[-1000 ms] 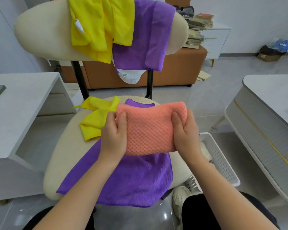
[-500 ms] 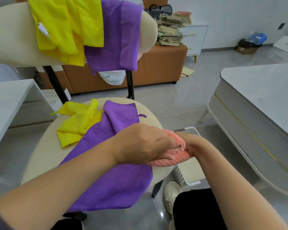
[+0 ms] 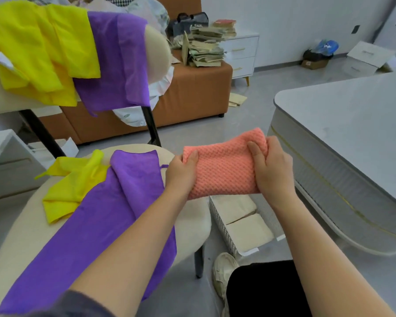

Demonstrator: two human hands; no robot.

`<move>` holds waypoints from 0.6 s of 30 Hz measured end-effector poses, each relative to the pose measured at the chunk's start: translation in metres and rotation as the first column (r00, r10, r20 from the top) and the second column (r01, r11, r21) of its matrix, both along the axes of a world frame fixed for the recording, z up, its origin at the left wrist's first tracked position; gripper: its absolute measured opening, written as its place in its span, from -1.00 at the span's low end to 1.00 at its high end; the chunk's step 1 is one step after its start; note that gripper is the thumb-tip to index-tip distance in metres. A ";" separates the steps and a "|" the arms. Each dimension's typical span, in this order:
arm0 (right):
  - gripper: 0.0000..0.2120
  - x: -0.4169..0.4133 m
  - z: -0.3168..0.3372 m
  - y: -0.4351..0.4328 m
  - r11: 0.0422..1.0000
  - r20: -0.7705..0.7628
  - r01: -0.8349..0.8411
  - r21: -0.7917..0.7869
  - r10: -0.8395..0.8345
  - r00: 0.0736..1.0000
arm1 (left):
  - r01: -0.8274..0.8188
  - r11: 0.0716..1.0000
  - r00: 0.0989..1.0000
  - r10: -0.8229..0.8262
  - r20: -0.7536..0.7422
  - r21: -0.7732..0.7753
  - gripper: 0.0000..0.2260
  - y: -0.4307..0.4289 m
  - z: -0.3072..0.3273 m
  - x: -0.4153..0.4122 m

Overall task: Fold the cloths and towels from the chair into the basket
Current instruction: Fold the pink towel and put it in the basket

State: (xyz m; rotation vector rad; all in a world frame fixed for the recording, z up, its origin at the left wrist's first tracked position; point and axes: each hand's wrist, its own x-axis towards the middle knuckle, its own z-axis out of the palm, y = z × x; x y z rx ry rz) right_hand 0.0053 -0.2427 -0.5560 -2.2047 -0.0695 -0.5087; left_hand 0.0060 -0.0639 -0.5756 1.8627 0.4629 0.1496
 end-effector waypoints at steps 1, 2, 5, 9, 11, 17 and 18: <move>-0.68 0.005 -0.002 -0.010 1.000 -0.053 0.006 0.014 -0.005 0.999 | 0.011 0.999 0.999 -0.013 -0.038 -0.046 -0.66 -0.009 -0.005 0.005; -0.68 0.013 -0.004 -0.020 1.000 -0.142 0.009 0.025 -0.006 0.990 | 0.027 0.997 0.997 -0.032 -0.075 -0.067 -0.63 -0.018 -0.010 0.011; -0.62 0.037 -0.018 -0.053 0.999 -0.398 0.022 -0.032 -0.033 0.917 | 0.077 0.996 0.974 -0.083 -0.209 -0.036 -0.61 -0.054 -0.028 0.028; -0.51 0.059 -0.070 -0.090 0.997 -0.618 0.012 -0.077 -0.058 0.784 | 0.097 0.995 0.910 -0.090 -0.405 -0.004 -0.59 -0.101 -0.068 0.035; -0.52 0.060 -0.101 -0.104 0.998 -0.705 0.007 -0.057 -0.046 0.708 | 0.081 0.996 0.867 -0.058 -0.494 0.025 -0.56 -0.119 -0.091 0.033; -0.52 0.058 -0.183 -0.126 0.988 -0.766 -0.090 -0.122 -0.036 0.642 | 0.244 0.958 0.764 -0.092 -0.638 0.153 -0.53 -0.149 -0.168 0.032; -0.52 0.061 -0.196 -0.127 0.986 -0.759 -0.105 -0.132 -0.032 0.650 | 0.277 0.947 0.752 -0.110 -0.650 0.160 -0.55 -0.151 -0.178 0.034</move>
